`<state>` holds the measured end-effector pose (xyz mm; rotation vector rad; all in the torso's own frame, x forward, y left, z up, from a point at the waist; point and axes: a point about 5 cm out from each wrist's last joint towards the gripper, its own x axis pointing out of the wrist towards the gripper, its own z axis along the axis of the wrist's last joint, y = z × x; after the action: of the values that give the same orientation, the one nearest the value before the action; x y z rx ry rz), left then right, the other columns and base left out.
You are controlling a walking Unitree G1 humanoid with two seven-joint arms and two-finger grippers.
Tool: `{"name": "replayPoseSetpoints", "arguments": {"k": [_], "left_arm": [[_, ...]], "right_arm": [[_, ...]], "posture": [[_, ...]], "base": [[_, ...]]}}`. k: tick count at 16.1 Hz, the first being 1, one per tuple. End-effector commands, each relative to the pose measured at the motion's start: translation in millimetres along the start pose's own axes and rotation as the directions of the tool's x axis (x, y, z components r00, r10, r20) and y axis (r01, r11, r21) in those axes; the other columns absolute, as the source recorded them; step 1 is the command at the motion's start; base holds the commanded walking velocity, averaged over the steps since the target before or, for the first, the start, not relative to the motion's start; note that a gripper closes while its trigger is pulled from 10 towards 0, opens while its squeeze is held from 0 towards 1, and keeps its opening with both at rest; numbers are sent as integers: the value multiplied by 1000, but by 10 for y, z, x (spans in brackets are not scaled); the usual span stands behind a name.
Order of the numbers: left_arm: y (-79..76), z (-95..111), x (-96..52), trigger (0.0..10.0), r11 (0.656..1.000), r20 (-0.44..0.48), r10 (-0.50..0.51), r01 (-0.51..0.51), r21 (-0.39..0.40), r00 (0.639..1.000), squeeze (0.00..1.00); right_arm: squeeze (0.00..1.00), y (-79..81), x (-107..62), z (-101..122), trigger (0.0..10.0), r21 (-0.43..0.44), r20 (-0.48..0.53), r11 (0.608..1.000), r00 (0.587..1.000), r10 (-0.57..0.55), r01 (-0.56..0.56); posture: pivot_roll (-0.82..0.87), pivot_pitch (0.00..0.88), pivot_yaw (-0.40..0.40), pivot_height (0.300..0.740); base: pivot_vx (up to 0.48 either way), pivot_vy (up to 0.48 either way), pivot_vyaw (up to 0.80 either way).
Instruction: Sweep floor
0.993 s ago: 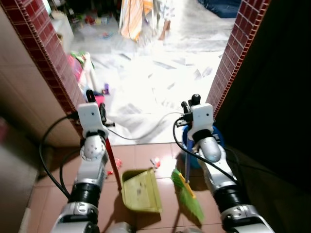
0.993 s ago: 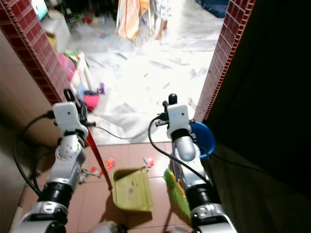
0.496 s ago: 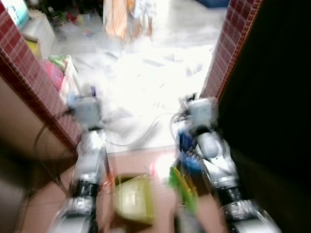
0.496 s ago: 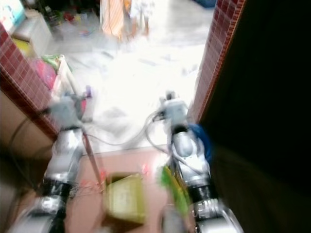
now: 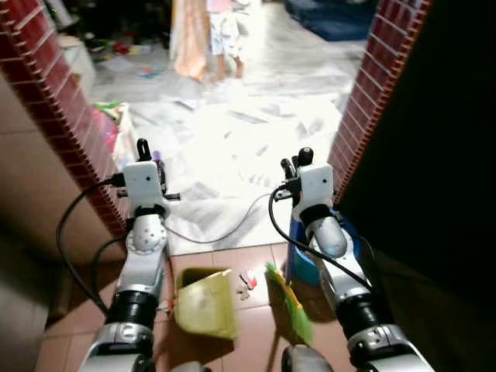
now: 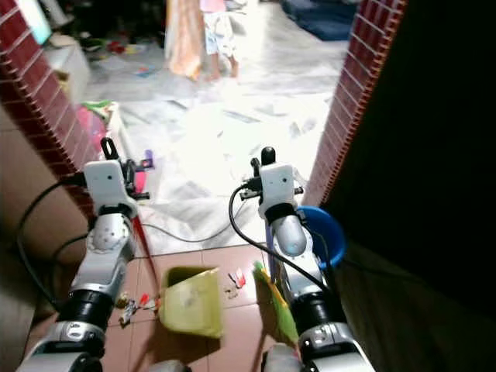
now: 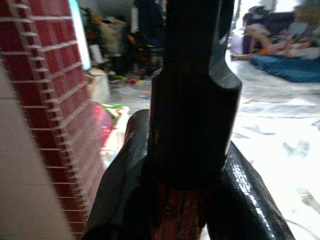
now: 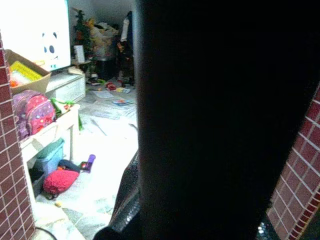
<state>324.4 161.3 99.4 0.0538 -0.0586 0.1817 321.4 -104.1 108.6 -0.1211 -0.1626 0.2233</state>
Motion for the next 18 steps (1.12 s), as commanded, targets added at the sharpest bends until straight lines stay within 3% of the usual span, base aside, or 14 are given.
{"name": "replayPoseSetpoints", "arguments": {"k": [1, 7, 8, 13, 16, 18], "left_arm": [[-65, 209, 49, 10000, 1000, 94, -7, 9, -24, 996, 0], [-43, 22, 9, 10000, 999, 68, 27, -29, 36, 997, 0], [-55, -13, 6, 10000, 998, 55, 49, -52, 45, 997, 0], [-243, -231, -52, 10000, 996, -12, 81, -81, 47, 997, 0], [-323, -292, -94, 10000, 992, -7, 110, -109, 66, 994, 0], [-359, -494, -211, 10000, 993, -97, 75, -66, 98, 992, 0]], "right_arm": [[0, -13, 39, 89, 10000, -6, 45, 1000, 999, 0, 1], [0, 46, -3, 101, 10000, 3, 51, 1000, 998, 30, -30], [0, 65, -47, 108, 10000, 13, 46, 999, 998, 38, -39], [0, 70, -180, 117, 10000, 36, 26, 999, 999, 35, -36], [0, 99, -140, 192, 10000, 127, 13, 991, 1000, 28, -29], [0, 205, -118, 262, 10000, 220, 23, 970, 994, 103, -106]], "posture": [[-42, 0, 33, 740], [-43, 0, 10, 740], [-62, 38, -5, 740], [-128, 122, -18, 740], [-140, 132, -15, 740], [-156, 132, -10, 740]], "base": [[0, 0, 0], [0, 0, 0], [0, 0, 0], [0, 0, 0], [0, 0, 0], [0, 0, 0]]}}
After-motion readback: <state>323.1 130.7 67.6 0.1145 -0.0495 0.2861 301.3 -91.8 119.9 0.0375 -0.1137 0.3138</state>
